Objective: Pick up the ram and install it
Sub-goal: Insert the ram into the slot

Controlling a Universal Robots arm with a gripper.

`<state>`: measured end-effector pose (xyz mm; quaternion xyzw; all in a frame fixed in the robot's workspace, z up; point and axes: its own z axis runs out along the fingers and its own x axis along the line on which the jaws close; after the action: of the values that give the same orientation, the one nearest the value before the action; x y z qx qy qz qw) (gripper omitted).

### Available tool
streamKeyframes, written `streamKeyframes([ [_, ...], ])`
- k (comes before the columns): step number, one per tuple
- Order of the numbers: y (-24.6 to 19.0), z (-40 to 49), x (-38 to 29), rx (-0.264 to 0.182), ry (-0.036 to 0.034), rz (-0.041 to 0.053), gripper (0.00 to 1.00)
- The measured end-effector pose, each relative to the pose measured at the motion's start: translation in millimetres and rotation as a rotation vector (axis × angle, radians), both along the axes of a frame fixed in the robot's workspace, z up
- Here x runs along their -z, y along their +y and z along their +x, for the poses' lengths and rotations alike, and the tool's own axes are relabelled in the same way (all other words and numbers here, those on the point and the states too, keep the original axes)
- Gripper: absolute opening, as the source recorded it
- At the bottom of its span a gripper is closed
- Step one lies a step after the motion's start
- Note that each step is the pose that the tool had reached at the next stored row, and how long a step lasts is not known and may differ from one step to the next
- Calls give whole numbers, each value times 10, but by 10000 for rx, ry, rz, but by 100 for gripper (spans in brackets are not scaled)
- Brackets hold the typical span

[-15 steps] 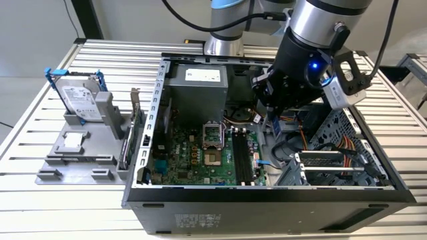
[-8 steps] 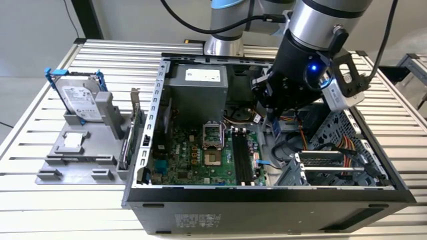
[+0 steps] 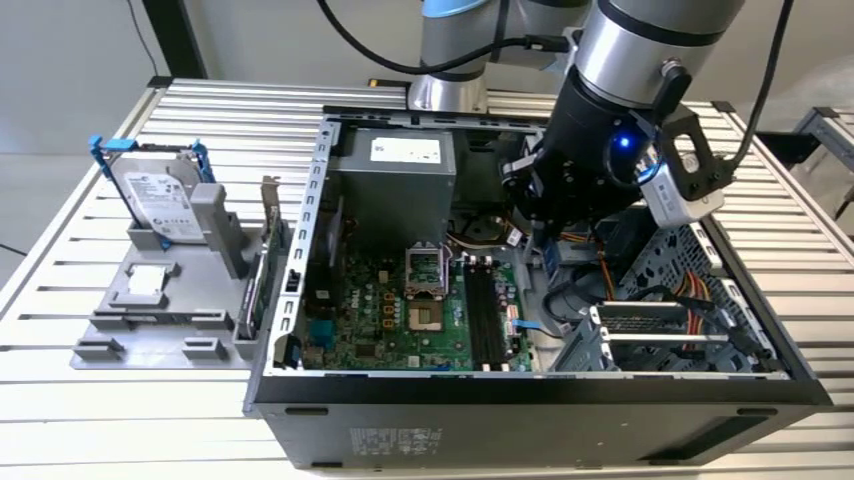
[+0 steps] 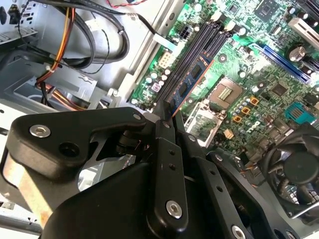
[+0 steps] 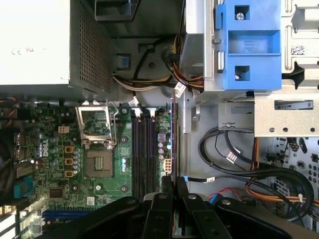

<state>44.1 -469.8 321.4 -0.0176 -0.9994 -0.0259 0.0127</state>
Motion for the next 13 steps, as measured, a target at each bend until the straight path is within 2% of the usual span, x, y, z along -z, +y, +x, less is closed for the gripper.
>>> streamKeyframes([
  [13, 0, -3, 101, 1, 0, -5, 0],
])
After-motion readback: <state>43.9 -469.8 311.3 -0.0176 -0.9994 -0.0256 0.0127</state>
